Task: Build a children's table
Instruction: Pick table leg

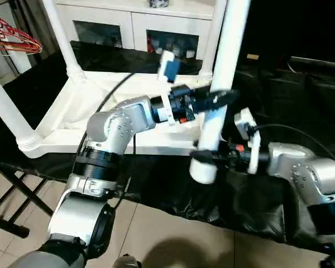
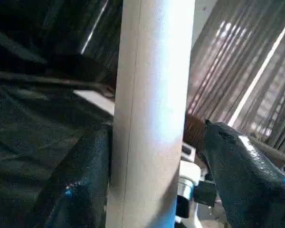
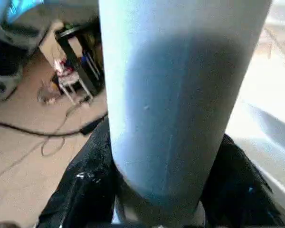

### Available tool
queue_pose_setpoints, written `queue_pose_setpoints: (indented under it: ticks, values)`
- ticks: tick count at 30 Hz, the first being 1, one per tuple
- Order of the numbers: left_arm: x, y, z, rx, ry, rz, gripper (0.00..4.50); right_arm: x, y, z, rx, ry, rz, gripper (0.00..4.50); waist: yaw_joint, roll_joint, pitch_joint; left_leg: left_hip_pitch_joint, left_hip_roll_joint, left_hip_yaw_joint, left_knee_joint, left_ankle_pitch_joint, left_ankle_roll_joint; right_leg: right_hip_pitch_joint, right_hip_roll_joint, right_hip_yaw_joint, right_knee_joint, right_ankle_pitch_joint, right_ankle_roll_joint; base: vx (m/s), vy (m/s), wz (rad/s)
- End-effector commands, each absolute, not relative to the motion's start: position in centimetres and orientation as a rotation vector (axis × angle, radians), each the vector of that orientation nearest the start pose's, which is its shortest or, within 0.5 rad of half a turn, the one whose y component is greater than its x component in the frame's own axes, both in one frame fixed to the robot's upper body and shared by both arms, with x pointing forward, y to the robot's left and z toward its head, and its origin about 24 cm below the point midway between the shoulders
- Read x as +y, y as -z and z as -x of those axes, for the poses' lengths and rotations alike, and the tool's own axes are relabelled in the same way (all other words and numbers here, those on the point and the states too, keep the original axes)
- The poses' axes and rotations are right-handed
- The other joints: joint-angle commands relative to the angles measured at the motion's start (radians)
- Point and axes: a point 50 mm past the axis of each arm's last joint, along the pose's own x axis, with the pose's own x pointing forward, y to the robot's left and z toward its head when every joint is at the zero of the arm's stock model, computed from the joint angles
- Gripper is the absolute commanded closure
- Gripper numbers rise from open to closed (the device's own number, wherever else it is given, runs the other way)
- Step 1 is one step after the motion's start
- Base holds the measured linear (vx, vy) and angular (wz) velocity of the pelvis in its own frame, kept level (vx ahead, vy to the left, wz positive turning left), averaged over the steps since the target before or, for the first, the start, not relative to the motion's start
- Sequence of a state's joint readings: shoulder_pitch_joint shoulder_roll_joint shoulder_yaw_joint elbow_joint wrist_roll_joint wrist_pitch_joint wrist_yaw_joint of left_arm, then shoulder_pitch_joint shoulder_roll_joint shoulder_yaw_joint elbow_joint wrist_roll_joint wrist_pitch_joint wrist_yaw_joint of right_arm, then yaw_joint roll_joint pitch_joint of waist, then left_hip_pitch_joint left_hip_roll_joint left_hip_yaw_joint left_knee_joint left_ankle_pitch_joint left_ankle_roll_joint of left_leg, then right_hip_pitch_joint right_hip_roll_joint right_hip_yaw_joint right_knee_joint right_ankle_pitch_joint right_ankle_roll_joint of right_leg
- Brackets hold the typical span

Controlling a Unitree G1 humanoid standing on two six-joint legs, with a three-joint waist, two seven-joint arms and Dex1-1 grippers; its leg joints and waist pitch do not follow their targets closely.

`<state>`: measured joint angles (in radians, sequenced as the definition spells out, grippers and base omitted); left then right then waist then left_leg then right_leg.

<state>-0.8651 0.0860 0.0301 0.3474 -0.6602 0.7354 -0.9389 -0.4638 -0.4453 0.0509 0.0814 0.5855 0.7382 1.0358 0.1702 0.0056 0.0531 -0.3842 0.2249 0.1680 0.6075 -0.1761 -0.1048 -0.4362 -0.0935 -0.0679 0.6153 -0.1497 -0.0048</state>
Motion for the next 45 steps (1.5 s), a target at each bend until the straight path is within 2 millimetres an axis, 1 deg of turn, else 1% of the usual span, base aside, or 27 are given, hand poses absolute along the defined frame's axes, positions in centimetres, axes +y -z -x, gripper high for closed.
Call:
queue_pose_setpoints:
  ticks: [1,2,4,6,7,9,12,17,20,22,25,27,28,29,31,32,35,36,37,38,39,40,41,42,43,44,45]
  values:
    - [5.0,-19.8,-33.1,0.022,1.459,0.585,1.22,-15.9,-12.8,-29.8,0.266,-1.157,-0.302,2.61,0.002,-0.018,-0.083,0.004,-0.014,0.014,-0.058,-0.114,0.045,0.079,-0.031,0.025,-0.063,-0.206,-0.191,0.000,0.000,0.00]
    - [5.5,-19.9,-33.2,0.009,1.461,0.665,1.22,-16.0,-13.5,-29.6,0.220,-1.156,-0.339,2.61,0.004,-0.015,-0.084,0.004,-0.014,0.014,-0.057,-0.110,0.045,0.079,-0.031,0.025,-0.062,-0.198,-0.195,0.000,0.000,0.00]
    - [5.9,-20.0,-33.2,0.001,1.472,0.729,1.22,-16.2,-14.1,-29.5,0.176,-1.156,-0.368,2.61,0.006,-0.014,-0.084,0.005,-0.016,0.014,-0.057,-0.107,0.044,0.078,-0.030,0.024,-0.059,-0.184,-0.206,0.000,0.000,0.00]
    - [6.1,-20.0,-33.1,-0.007,1.486,0.752,1.22,-16.4,-14.8,-29.3,0.131,-1.157,-0.401,2.62,0.005,-0.014,-0.083,0.005,-0.016,0.014,-0.058,-0.116,0.045,0.078,-0.028,0.023,-0.061,-0.192,-0.203,0.000,0.000,0.00]
    - [6.2,-20.0,-33.1,-0.012,1.492,0.760,1.22,-16.6,-15.2,-29.2,0.109,-1.155,-0.417,2.62,0.004,-0.011,-0.083,0.006,-0.015,0.014,-0.059,-0.121,0.047,0.078,-0.028,0.023,-0.063,-0.199,-0.201,0.000,0.000,0.00]
    - [6.4,-20.1,-32.9,-0.020,1.506,0.767,1.22,-16.9,-15.6,-29.2,0.080,-1.138,-0.430,2.62,0.004,-0.013,-0.083,0.005,-0.016,0.014,-0.059,-0.122,0.046,0.079,-0.028,0.023,-0.064,-0.204,-0.195,0.000,0.000,0.00]
    - [6.5,-20.4,-32.3,-0.040,1.559,0.778,1.22,-17.7,-15.8,-29.4,0.065,-1.065,-0.415,2.62,0.004,-0.011,-0.082,0.005,-0.014,0.013,-0.062,-0.117,0.030,0.079,-0.031,0.023,-0.063,-0.214,-0.190,0.000,0.000,0.00]
    - [6.5,-21.6,-30.6,-0.081,1.691,0.836,1.22,-19.7,-14.3,-30.7,0.103,-0.791,-0.364,2.62,0.000,-0.012,-0.081,0.005,-0.016,0.016,-0.063,-0.125,0.002,0.074,-0.031,0.023,-0.067,-0.245,-0.185,0.000,0.000,0.00]
    - [6.4,-21.8,-30.4,-0.080,1.701,0.848,1.22,-20.5,-13.1,-31.3,0.146,-0.651,-0.321,2.62,-0.002,-0.011,-0.079,0.005,-0.019,0.017,-0.062,-0.134,0.003,0.075,-0.028,0.023,-0.071,-0.264,-0.170,0.000,0.000,0.00]
    - [6.3,-21.7,-30.4,-0.077,1.694,0.849,1.22,-20.6,-12.9,-31.4,0.154,-0.625,-0.315,2.62,-0.004,-0.012,-0.079,0.005,-0.020,0.018,-0.063,-0.134,0.003,0.076,-0.026,0.022,-0.074,-0.277,-0.152,0.000,0.000,0.00]
    - [6.1,-21.6,-31.0,-0.063,1.628,0.891,1.22,-20.8,-12.4,-31.8,0.158,-0.552,-0.307,2.62,-0.006,-0.010,-0.080,0.005,-0.020,0.016,-0.063,-0.132,0.006,0.076,-0.026,0.022,-0.074,-0.273,-0.142,0.000,0.000,0.00]
    - [6.1,-21.3,-32.0,-0.037,1.522,0.952,1.22,-20.7,-12.0,-32.1,0.162,-0.497,-0.308,2.62,-0.009,-0.011,-0.080,0.002,-0.023,0.018,-0.061,-0.133,0.006,0.076,-0.022,0.021,-0.075,-0.263,-0.141,0.000,0.000,0.00]
    - [6.1,-21.2,-32.2,-0.027,1.498,0.961,1.22,-20.7,-11.9,-32.1,0.163,-0.488,-0.305,2.62,-0.009,-0.014,-0.080,0.004,-0.024,0.018,-0.062,-0.140,0.006,0.077,-0.022,0.020,-0.078,-0.280,-0.131,0.000,0.000,0.00]
    - [6.1,-21.2,-32.2,-0.026,1.496,0.962,1.22,-20.7,-11.9,-32.1,0.164,-0.487,-0.305,2.62,-0.009,-0.013,-0.081,0.005,-0.024,0.017,-0.062,-0.139,0.005,0.077,-0.022,0.020,-0.077,-0.283,-0.128,0.000,0.000,0.00]
    - [6.1,-21.0,-32.7,-0.014,1.446,0.977,1.22,-20.5,-11.6,-32.2,0.169,-0.467,-0.299,2.62,-0.010,-0.012,-0.081,0.003,-0.022,0.016,-0.063,-0.125,0.005,0.078,-0.022,0.021,-0.074,-0.252,-0.128,0.000,0.000,0.00]
    - [6.0,-20.4,-33.1,0.021,1.388,0.929,1.22,-20.3,-11.5,-32.3,0.171,-0.459,-0.292,2.62,-0.012,-0.012,-0.082,0.004,-0.021,0.015,-0.064,-0.126,0.007,0.078,-0.021,0.021,-0.074,-0.242,-0.127,0.000,0.000,0.00]
    - [5.8,-19.5,-33.3,0.060,1.345,0.817,1.22,-20.0,-11.4,-32.3,0.171,-0.460,-0.283,2.62,-0.014,-0.011,-0.082,0.005,-0.019,0.013,-0.066,-0.119,0.014,0.079,-0.022,0.022,-0.073,-0.225,-0.125,0.000,0.000,0.00]
    - [5.7,-18.4,-33.5,0.080,1.301,0.642,1.22,-19.8,-11.4,-32.3,0.171,-0.460,-0.263,2.62,-0.015,-0.011,-0.082,0.005,-0.019,0.013,-0.067,-0.116,0.014,0.079,-0.022,0.022,-0.073,-0.218,-0.123,0.000,0.000,0.00]
    - [5.6,-17.8,-33.5,0.086,1.283,0.539,1.22,-19.8,-11.4,-32.3,0.170,-0.459,-0.251,2.62,-0.015,-0.009,-0.082,0.007,-0.017,0.011,-0.069,-0.119,0.014,0.078,-0.023,0.022,-0.074,-0.224,-0.115,0.000,0.000,0.00]
    - [5.6,-16.8,-33.7,0.092,1.265,0.365,1.22,-19.6,-11.4,-32.4,0.170,-0.465,-0.241,2.62,-0.016,-0.010,-0.082,0.007,-0.016,0.009,-0.073,-0.116,0.016,0.079,-0.025,0.022,-0.080,-0.238,-0.091,0.000,0.000,0.00]
    - [5.7,-16.1,-33.7,0.100,1.263,0.268,1.22,-19.6,-11.4,-32.4,0.169,-0.465,-0.231,2.62,-0.019,-0.007,-0.083,0.007,-0.016,0.012,-0.071,-0.114,0.010,0.079,-0.024,0.024,-0.074,-0.227,-0.088,0.000,0.000,0.00]
    - [5.8,-15.8,-33.8,0.105,1.264,0.227,1.22,-19.6,-11.4,-32.4,0.169,-0.465,-0.227,2.62,-0.020,-0.007,-0.084,0.007,-0.016,0.011,-0.072,-0.101,0.007,0.079,-0.025,0.026,-0.072,-0.208,-0.087,0.000,0.000,0.00]
    - [5.9,-15.4,-33.8,0.113,1.266,0.177,1.22,-19.6,-11.4,-32.5,0.170,-0.464,-0.220,2.62,-0.021,-0.008,-0.084,0.006,-0.018,0.012,-0.071,-0.094,0.008,0.079,-0.024,0.026,-0.071,-0.198,-0.089,0.000,0.000,0.00]
    - [6.5,-14.5,-34.2,0.122,1.262,0.040,1.22,-19.5,-11.3,-32.5,0.175,-0.465,-0.195,2.62,-0.021,-0.013,-0.084,0.005,-0.019,0.012,-0.071,-0.090,0.006,0.080,-0.025,0.026,-0.072,-0.185,-0.097,0.000,0.000,0.00]
    - [6.6,-14.4,-34.3,0.122,1.262,0.014,1.22,-19.5,-11.2,-32.5,0.176,-0.465,-0.190,2.62,-0.021,-0.010,-0.085,0.007,-0.018,0.012,-0.071,-0.090,0.004,0.079,-0.025,0.027,-0.069,-0.183,-0.098,0.000,0.000,0.00]
    - [7.0,-13.5,-34.5,0.130,1.276,-0.130,1.22,-19.5,-11.1,-32.6,0.178,-0.463,-0.189,2.62,-0.021,-0.010,-0.085,0.008,-0.017,0.011,-0.072,-0.095,0.002,0.079,-0.028,0.027,-0.068,-0.176,-0.109,0.000,0.000,0.00]
    - [7.1,-12.9,-34.5,0.147,1.280,-0.175,1.22,-19.5,-11.0,-32.6,0.181,-0.462,-0.179,2.62,-0.024,-0.010,-0.084,0.007,-0.017,0.013,-0.072,-0.099,-0.001,0.080,-0.027,0.028,-0.066,-0.177,-0.109,0.000,0.000,0.00]
